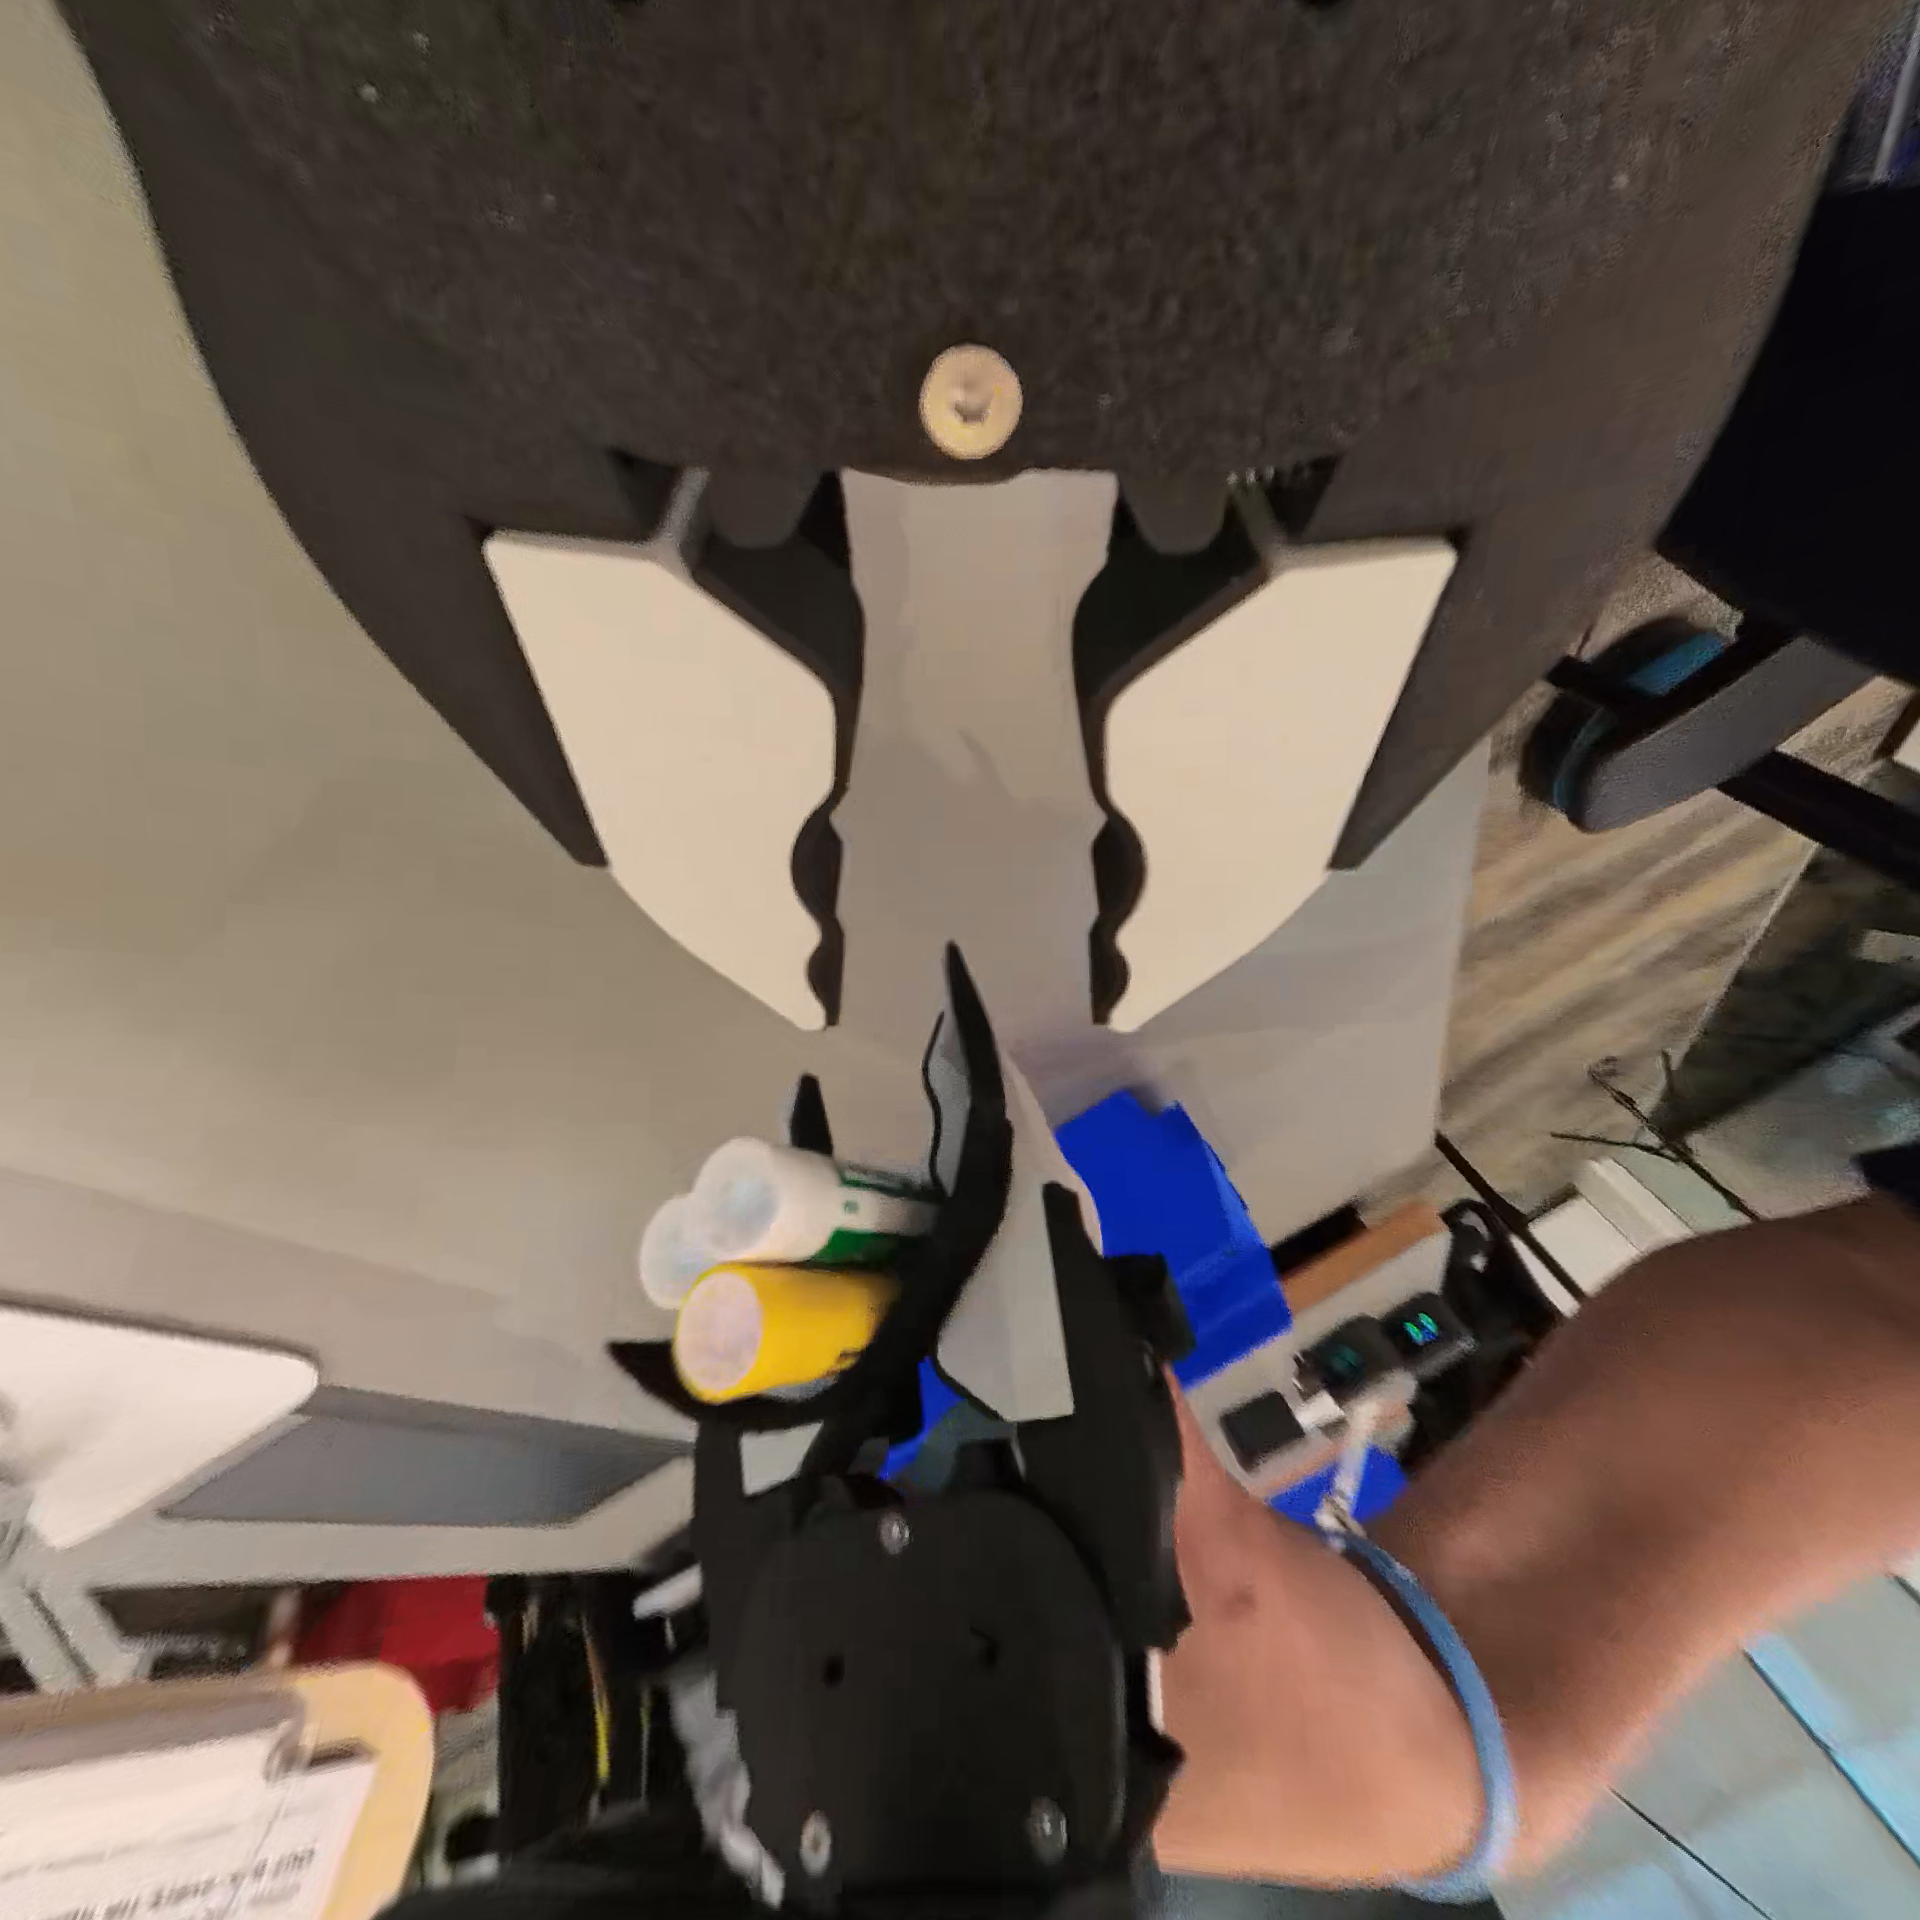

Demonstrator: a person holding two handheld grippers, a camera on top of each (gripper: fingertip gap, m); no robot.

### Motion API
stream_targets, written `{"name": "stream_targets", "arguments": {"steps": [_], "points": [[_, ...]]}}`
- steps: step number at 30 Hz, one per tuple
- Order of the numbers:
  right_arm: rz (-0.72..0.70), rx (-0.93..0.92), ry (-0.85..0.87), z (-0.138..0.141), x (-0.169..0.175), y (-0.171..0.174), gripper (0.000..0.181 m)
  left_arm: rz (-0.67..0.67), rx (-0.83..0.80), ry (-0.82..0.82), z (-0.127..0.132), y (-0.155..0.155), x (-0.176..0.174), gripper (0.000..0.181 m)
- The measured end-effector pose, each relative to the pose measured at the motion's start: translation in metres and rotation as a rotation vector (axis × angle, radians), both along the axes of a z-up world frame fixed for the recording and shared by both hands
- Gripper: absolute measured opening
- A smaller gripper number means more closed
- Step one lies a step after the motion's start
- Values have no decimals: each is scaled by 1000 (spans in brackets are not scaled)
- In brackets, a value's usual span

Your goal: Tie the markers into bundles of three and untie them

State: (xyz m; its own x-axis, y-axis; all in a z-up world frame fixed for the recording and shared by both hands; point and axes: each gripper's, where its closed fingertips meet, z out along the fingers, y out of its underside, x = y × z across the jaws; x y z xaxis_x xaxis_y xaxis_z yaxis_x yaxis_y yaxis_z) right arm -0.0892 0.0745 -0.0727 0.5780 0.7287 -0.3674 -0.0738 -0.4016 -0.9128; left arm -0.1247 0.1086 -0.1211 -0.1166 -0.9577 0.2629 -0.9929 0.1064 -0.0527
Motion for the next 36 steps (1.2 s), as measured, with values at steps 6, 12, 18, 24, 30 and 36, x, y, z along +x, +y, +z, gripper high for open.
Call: {"name": "stream_targets", "arguments": {"steps": [6, 12, 18, 24, 30, 36], "points": [[50, 135, 35, 8, 16, 1, 86, -46, -33, 4, 8, -14, -6, 43], [139, 161, -23, 3, 5, -13, 89, -69, -62, 5, 13, -24, -9, 42], [151, 98, -37, -10, -5, -33, 79, -75, -77, -1, 16, -28, -10, 43], [97, 31, 79, -4, -20, -43, 66, -82, -84, 4, 17, -30, -12, 44], [9, 92, 102, 1, -16, -32, 82, -89, -103, -3, 18, -35, -11, 44], [73, 223, 10, 4, -9, -25, 109, -105, -127, -9, 20, -42, -10, 42]]}}
